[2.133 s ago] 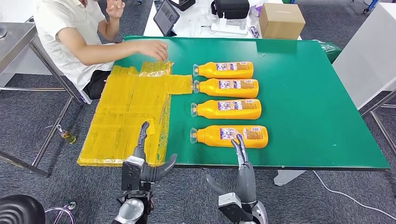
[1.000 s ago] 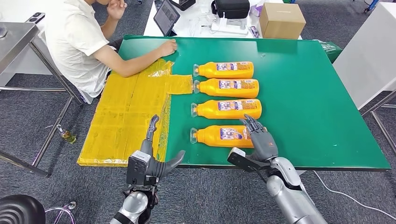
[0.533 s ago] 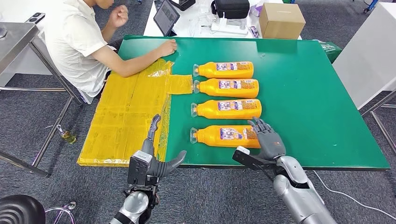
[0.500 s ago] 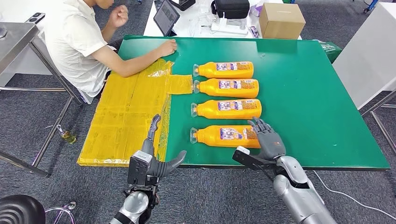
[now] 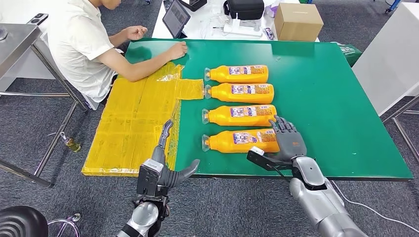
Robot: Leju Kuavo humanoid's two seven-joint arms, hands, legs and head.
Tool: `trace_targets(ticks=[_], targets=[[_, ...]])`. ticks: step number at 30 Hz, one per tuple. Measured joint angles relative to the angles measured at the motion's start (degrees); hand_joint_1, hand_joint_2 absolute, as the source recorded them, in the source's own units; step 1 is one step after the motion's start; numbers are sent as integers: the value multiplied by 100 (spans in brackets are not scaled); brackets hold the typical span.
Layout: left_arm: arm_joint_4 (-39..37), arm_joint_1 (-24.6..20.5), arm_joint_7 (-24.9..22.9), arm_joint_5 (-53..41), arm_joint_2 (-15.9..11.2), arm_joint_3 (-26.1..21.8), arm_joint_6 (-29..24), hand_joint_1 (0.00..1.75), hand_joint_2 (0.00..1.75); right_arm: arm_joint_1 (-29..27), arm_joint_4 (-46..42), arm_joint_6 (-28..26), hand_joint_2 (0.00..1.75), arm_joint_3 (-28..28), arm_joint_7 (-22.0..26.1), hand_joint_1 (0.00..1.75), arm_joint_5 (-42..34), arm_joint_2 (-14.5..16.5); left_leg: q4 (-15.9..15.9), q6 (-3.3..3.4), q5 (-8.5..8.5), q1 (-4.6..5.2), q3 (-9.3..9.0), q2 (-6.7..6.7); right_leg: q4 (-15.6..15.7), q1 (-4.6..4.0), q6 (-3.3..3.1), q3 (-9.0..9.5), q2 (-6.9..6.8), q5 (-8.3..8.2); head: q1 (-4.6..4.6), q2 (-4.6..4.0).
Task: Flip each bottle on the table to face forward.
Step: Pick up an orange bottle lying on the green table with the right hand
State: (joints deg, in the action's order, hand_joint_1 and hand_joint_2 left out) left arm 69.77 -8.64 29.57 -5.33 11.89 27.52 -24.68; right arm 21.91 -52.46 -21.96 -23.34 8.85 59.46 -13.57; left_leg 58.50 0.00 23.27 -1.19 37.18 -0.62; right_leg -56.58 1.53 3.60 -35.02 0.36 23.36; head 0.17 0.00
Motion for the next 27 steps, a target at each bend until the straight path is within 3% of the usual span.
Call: trace_targets(ticks=[7, 13, 14, 17, 19, 27], targets=[[0, -16, 15, 56, 2, 46, 17, 0, 175, 7, 214, 184, 175, -23, 665, 0, -647, 227, 0, 0, 0, 0, 0, 0, 0, 0, 0, -1, 0, 0, -1, 0], [0, -17, 16, 64, 2, 69, 30, 0, 175, 6, 309, 254, 175, -79, 813, 4, -796, 384, 0, 0, 0, 0, -1, 1, 0, 0, 0, -1, 0, 1, 0, 0], [0, -18, 16, 65, 2, 73, 31, 0, 175, 7, 318, 265, 175, -86, 815, 38, -804, 396, 0, 0, 0, 0, -1, 0, 0, 0, 0, 0, 0, 1, 0, 0], [0, -19, 17, 67, 2, 81, 36, 0, 175, 22, 354, 356, 175, -102, 777, 162, -791, 411, 0, 0, 0, 0, -2, 1, 0, 0, 0, 0, 0, 0, 0, 0], [0, -28, 17, 82, 2, 85, 55, 0, 175, 100, 454, 498, 175, -139, 665, 175, -726, 404, 0, 0, 0, 0, -6, 3, 0, 0, -1, 1, 1, 0, -1, 0], [0, -78, 17, 106, 4, 140, 81, 0, 175, 791, 1320, 727, 175, -527, -98, 175, 43, 286, 0, 0, 0, 0, -46, -6, 3, 1, 0, 39, -2, 2, 0, 0]])
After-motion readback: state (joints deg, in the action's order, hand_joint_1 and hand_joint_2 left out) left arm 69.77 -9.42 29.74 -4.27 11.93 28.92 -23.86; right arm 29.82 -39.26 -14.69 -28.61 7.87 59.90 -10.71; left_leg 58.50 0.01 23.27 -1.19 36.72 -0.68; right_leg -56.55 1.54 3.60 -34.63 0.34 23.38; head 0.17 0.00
